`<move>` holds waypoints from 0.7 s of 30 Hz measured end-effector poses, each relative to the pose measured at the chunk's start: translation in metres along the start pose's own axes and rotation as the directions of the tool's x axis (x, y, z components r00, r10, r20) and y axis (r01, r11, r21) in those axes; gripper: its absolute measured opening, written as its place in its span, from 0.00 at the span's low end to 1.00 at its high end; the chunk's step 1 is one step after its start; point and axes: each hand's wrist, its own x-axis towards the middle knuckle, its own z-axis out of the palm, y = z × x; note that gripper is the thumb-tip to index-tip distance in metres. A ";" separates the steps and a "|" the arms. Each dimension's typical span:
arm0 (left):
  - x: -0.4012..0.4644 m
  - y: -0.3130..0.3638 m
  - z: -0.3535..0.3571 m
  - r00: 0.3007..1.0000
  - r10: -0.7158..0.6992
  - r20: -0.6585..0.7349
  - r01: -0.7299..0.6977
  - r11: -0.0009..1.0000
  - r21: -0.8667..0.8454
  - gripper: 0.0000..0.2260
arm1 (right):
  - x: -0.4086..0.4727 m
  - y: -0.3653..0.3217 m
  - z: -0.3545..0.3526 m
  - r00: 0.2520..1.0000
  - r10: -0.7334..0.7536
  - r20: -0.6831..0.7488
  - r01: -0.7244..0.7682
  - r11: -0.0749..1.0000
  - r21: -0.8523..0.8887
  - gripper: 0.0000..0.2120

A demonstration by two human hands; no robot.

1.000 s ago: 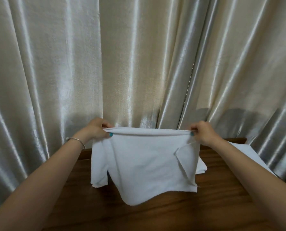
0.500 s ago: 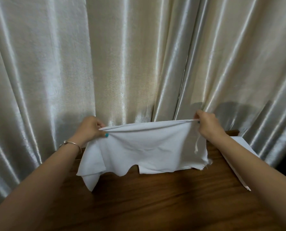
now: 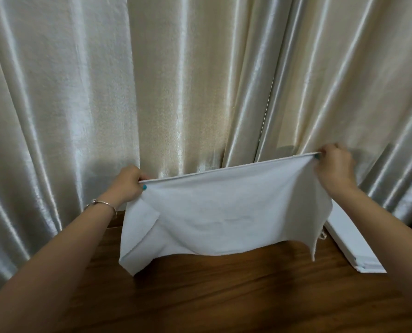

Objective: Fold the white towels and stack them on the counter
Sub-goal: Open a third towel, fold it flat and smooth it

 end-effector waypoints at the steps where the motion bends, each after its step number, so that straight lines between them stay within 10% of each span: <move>1: -0.001 -0.004 0.000 1.000 -0.010 0.017 0.010 1.000 -0.003 0.07 | 0.000 0.001 -0.004 1.000 0.020 -0.023 -0.020 1.000 0.003 0.12; 21: -0.011 -0.001 0.017 0.968 -0.247 -0.042 0.245 0.968 -0.052 0.14 | 0.010 0.015 -0.046 0.915 0.404 -0.015 -0.395 0.901 0.182 0.15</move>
